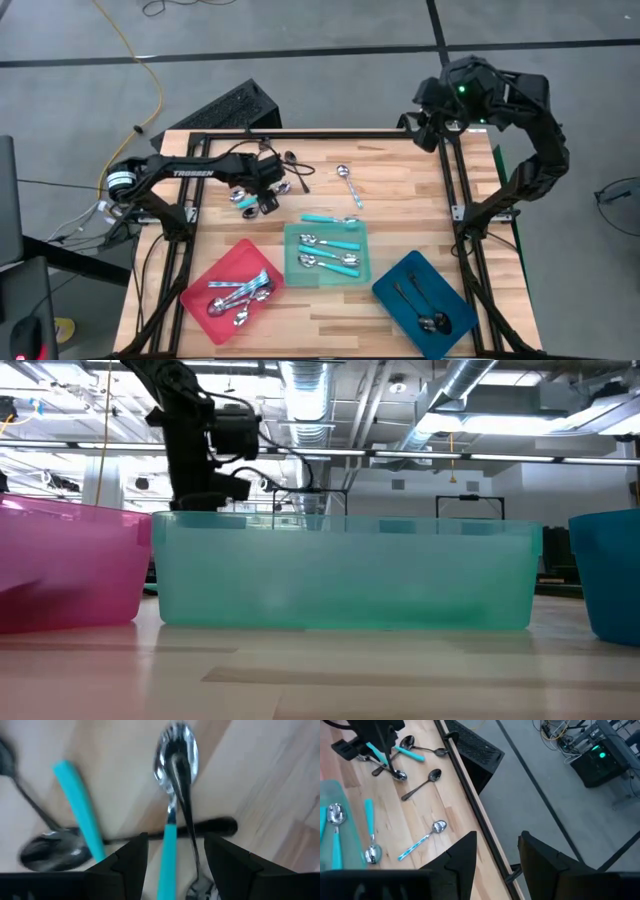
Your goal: Sort silverware by color (type)
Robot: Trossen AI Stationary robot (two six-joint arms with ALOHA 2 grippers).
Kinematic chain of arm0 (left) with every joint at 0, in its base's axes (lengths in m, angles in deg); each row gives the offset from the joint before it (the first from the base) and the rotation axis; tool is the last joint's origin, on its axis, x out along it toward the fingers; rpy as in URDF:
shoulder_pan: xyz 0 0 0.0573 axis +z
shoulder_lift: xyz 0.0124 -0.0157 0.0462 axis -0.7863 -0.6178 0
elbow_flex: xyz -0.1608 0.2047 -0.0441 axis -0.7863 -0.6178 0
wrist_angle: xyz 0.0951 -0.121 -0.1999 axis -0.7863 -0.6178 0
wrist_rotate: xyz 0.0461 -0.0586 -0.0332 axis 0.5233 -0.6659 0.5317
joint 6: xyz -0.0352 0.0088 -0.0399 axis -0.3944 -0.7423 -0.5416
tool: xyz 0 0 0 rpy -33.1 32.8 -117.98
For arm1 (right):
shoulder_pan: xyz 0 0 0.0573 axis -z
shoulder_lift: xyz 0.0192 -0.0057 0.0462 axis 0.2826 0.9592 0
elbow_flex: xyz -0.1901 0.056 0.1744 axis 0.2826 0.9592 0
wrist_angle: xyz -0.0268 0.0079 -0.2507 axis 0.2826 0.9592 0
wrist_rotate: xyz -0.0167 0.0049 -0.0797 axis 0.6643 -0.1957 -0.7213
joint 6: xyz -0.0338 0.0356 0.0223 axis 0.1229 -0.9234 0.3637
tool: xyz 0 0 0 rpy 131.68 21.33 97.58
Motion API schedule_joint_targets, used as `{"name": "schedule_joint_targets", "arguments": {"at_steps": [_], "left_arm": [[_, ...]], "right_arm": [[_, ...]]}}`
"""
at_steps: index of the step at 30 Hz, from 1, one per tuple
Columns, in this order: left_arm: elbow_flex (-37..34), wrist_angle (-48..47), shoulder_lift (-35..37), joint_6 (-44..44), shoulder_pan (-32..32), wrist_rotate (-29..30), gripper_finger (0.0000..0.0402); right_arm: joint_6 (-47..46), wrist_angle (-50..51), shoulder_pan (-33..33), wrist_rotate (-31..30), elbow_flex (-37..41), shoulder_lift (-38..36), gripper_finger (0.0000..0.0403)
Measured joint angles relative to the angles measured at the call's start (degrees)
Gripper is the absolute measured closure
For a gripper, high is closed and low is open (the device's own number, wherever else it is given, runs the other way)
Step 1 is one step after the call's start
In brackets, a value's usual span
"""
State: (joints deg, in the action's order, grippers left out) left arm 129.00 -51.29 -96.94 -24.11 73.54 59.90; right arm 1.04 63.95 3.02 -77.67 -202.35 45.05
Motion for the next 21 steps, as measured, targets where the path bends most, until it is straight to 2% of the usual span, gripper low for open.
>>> {"name": "schedule_joint_targets", "arguments": {"at_steps": [5,16,19,21], "left_arm": [[-4.49,2.11,-0.02,0.63,2.41,-2.38,0.0221],[-11.97,9.95,0.16,1.25,2.79,-5.18,0.0222],[-14.05,11.85,0.35,0.49,3.44,-5.76,0.0234],[-14.71,12.08,0.44,0.07,3.86,-6.2,0.0255]], "right_arm": [[-1.09,0.01,-0.01,0.04,0.0,0.02,0.0237],[-4.33,0.01,-0.55,0.04,0.0,0.07,0.0237],[-4.35,0.01,-1.28,0.04,0.0,0.07,0.0237],[-4.35,0.01,-1.84,0.03,0.0,0.08,0.0237]]}}
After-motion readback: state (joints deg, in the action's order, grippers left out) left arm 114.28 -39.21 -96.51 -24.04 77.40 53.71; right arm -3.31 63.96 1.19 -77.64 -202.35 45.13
